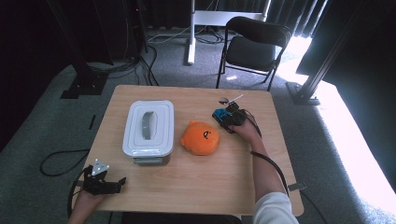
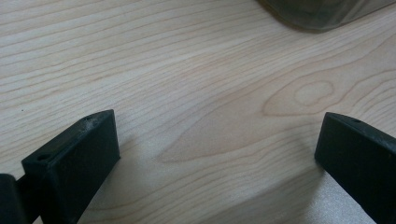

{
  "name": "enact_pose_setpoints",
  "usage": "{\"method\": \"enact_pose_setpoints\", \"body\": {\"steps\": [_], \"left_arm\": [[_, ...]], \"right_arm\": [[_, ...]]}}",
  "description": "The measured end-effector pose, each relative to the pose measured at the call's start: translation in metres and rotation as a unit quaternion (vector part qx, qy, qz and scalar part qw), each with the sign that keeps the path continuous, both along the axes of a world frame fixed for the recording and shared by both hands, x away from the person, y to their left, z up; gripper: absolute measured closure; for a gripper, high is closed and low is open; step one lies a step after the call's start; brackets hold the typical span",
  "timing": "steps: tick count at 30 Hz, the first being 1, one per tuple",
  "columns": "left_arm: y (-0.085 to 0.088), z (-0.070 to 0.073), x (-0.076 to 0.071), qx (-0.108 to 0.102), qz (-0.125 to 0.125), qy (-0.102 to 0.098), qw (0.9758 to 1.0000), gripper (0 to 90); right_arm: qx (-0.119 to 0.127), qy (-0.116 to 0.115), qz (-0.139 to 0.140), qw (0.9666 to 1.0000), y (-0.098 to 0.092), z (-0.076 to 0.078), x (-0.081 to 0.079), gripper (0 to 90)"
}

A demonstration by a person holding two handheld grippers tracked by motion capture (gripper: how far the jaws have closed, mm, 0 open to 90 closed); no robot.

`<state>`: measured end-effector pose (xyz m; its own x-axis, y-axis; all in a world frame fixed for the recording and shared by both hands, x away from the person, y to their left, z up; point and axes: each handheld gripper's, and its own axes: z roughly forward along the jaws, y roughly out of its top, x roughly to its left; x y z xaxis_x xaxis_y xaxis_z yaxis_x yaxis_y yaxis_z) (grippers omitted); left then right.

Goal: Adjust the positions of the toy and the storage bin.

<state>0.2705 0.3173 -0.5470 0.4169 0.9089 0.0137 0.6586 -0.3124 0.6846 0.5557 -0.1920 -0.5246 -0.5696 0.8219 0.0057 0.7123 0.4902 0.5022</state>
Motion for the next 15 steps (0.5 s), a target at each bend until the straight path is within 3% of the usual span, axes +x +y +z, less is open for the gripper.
{"method": "enact_pose_setpoints", "body": {"steps": [5,9,15], "left_arm": [[0.0000,0.0000,0.0000,0.000,0.000,0.000,1.0000,0.2],[0.0000,0.0000,0.0000,0.000,0.000,0.000,1.0000,0.2],[0.0000,0.0000,0.0000,0.000,0.000,0.000,1.0000,0.2]], "right_arm": [[0.006,-0.008,-0.002,0.9999,-0.0008,-0.0024,-0.0032,16.7],[0.010,-0.013,-0.005,0.9998,-0.0031,-0.0017,-0.0052,23.8],[0.013,0.007,-0.014,0.9998,-0.0019,0.0020,-0.0085,25.2]]}}
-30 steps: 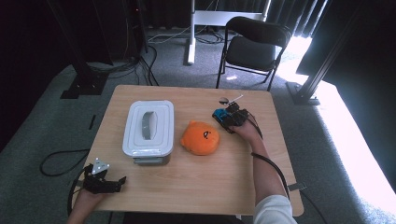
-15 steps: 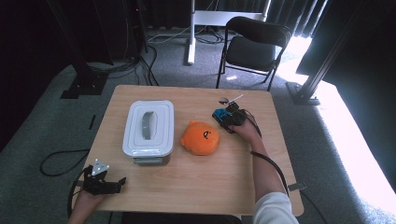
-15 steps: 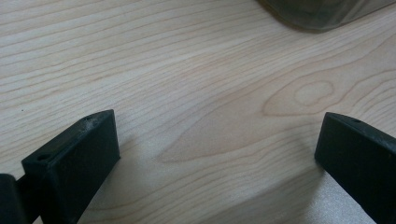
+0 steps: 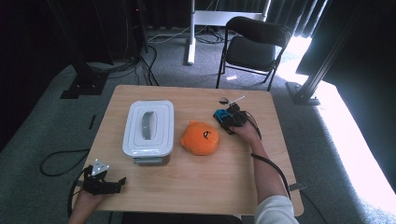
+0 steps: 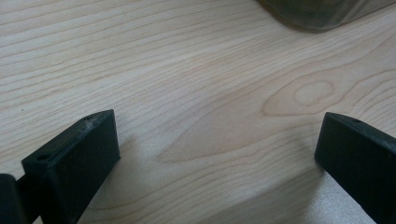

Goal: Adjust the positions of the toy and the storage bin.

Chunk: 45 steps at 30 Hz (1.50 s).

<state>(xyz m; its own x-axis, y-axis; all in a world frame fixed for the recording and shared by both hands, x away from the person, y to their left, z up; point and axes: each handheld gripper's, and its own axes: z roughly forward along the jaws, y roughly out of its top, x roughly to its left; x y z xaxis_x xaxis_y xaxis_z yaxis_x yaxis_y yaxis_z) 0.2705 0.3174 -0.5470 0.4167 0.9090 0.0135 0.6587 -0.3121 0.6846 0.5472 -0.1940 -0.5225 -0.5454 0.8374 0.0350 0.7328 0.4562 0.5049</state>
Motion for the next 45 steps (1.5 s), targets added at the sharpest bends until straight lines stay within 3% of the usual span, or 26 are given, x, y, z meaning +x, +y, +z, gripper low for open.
{"method": "enact_pose_setpoints", "body": {"steps": [4,7,13,20,25,29,36,41,45], "left_arm": [[0.000,0.000,0.000,0.000,0.000,0.000,1.0000,0.2],[0.000,0.000,0.000,0.000,0.000,0.000,1.0000,0.2],[0.000,0.000,0.000,0.000,0.000,0.000,1.0000,0.2],[0.000,0.000,0.000,0.000,0.000,0.000,1.0000,0.2],[0.000,0.000,0.000,0.000,0.000,0.000,1.0000,0.2],[0.000,0.000,0.000,0.000,-0.001,0.000,1.0000,0.2],[0.000,0.000,0.000,0.000,-0.003,0.000,1.0000,0.2],[0.000,0.000,0.000,0.000,-0.003,0.000,1.0000,0.2],[0.000,0.000,0.000,0.000,-0.004,0.000,1.0000,0.2]], "right_arm": [[0.009,0.007,-0.006,0.9999,-0.002,0.002,-0.004,25.0],[0.012,-0.004,-0.010,0.9999,-0.003,0.007,-0.008,25.3],[-0.005,-0.014,-0.011,0.9998,-0.003,0.010,-0.016,25.4],[0.015,-0.048,-0.023,0.9985,-0.020,0.025,-0.036,25.4],[0.019,-0.049,-0.036,0.9979,-0.033,0.036,-0.046,25.5],[0.014,-0.046,-0.047,0.9977,-0.048,0.043,-0.060,25.5],[0.015,-0.043,-0.050,0.9977,-0.063,0.042,-0.083,25.5],[0.024,-0.042,-0.047,0.9978,-0.075,0.040,-0.109,25.6],[0.015,-0.052,-0.046,0.9975,-0.080,0.041,-0.127,25.5]]}}
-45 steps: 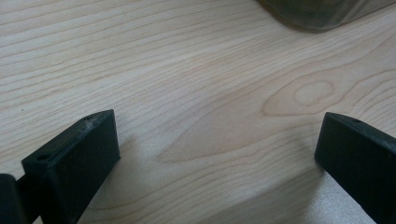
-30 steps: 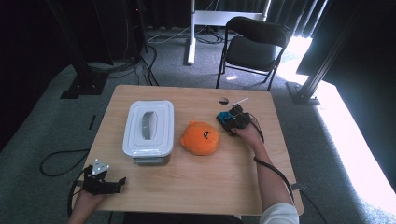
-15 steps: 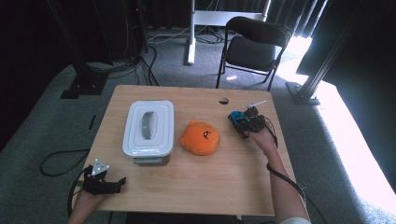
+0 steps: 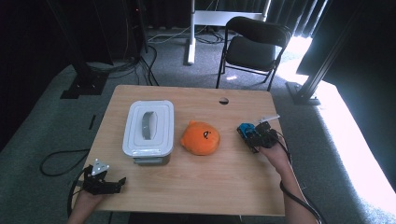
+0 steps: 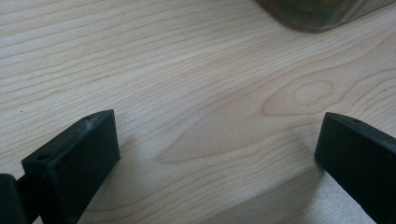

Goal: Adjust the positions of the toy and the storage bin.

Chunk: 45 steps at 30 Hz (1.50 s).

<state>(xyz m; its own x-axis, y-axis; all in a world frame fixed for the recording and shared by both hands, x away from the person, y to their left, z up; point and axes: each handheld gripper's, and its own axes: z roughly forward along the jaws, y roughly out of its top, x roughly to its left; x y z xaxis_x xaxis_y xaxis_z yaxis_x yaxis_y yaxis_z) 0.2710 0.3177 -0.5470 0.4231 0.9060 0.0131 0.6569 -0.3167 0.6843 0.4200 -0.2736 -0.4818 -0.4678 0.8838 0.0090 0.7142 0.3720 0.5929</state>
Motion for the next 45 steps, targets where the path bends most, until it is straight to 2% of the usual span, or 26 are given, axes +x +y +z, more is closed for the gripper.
{"method": "enact_pose_setpoints", "body": {"steps": [2,3,4,7,11,14,15,17,21,24,29,34,38,40,42,45], "left_arm": [[0.000,0.000,0.000,0.000,0.000,0.000,1.0000,0.2],[0.000,0.000,0.000,0.000,0.000,0.000,1.0000,0.2],[0.000,0.000,0.000,0.000,0.000,0.000,1.0000,0.2],[0.000,0.000,0.000,0.000,0.000,0.000,1.0000,0.2],[0.000,0.000,0.000,0.000,0.000,0.000,1.0000,0.2],[0.000,0.000,0.000,0.000,0.000,0.000,1.0000,0.2],[0.000,0.000,0.000,0.000,0.000,0.000,1.0000,0.2],[0.000,0.000,0.000,0.000,0.000,0.000,1.0000,0.2],[0.000,0.000,0.000,0.000,0.000,0.000,1.0000,0.2],[0.000,0.000,0.000,0.000,0.000,0.000,1.0000,0.2],[0.000,0.000,0.000,0.000,0.000,0.000,1.0000,0.2],[0.000,0.000,0.000,0.000,0.000,0.000,1.0000,0.2],[0.000,0.000,0.000,0.000,0.000,0.000,1.0000,0.2],[0.000,0.000,0.000,0.000,0.000,0.000,1.0000,0.2],[0.000,0.000,0.000,0.000,0.000,0.000,1.0000,0.2],[0.000,0.000,0.000,0.000,0.000,0.000,1.0000,0.2]], "right_arm": [[0.005,0.002,0.007,1.0000,-0.003,0.000,-0.009,25.5],[-0.001,-0.008,0.006,0.9999,-0.005,0.000,-0.015,25.5],[-0.002,-0.008,0.009,0.9999,-0.006,0.001,-0.019,25.6],[0.009,-0.008,0.017,0.9998,-0.010,0.000,-0.034,25.6],[0.011,-0.022,0.022,0.9994,-0.011,-0.001,-0.062,25.6],[0.014,-0.023,0.029,0.9992,-0.013,-0.001,-0.081,25.6],[0.014,-0.023,0.029,0.9992,-0.013,-0.001,-0.081,25.6],[0.005,-0.024,0.037,0.9990,-0.014,-0.002,-0.096,25.6],[0.003,-0.023,0.040,0.9989,-0.016,-0.004,-0.108,25.6],[-0.006,-0.020,0.045,0.9988,-0.017,-0.010,-0.125,25.6],[-0.022,-0.009,0.048,0.9986,-0.018,-0.021,-0.138,25.7],[-0.010,-0.007,0.038,0.9992,-0.022,-0.028,-0.144,25.7],[-0.006,0.012,0.041,0.9991,-0.025,-0.041,-0.146,25.7],[-0.006,0.011,0.040,0.9991,-0.025,-0.043,-0.146,25.7],[0.007,0.016,0.041,0.9990,-0.028,-0.043,-0.145,25.6],[0.007,0.011,0.040,0.9991,-0.029,-0.045,-0.147,25.6]]}}
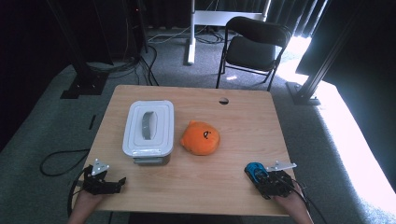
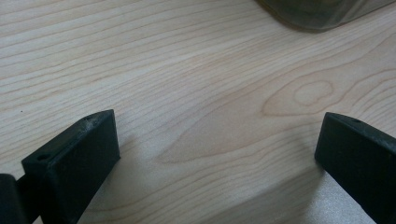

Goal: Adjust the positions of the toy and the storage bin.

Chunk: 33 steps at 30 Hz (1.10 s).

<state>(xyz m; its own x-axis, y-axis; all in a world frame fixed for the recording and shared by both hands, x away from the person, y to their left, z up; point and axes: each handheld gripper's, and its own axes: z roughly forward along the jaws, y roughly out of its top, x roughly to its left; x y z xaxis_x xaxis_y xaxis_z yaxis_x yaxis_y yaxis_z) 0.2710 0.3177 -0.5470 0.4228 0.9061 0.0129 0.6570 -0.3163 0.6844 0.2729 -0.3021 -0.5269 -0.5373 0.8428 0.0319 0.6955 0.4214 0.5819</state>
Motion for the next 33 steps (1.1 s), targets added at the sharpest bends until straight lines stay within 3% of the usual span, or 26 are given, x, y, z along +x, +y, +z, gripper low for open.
{"method": "enact_pose_setpoints", "body": {"steps": [9,12,20,33], "left_arm": [[0.000,0.000,0.000,0.000,0.000,0.000,1.0000,0.2],[0.000,0.000,0.000,0.000,0.000,0.000,1.0000,0.2],[0.000,0.000,0.000,0.000,0.000,0.000,1.0000,0.2],[0.000,0.000,0.000,0.000,0.000,0.000,1.0000,0.2]], "right_arm": [[-0.008,0.003,-0.003,1.0000,0.001,0.000,-0.001,20.8],[0.009,0.006,-0.009,0.9999,-0.003,0.004,-0.001,18.4],[0.036,-0.012,-0.025,0.9990,-0.011,0.019,0.000,17.4],[0.041,-0.039,-0.010,0.9984,0.006,0.039,0.024,16.4]]}}
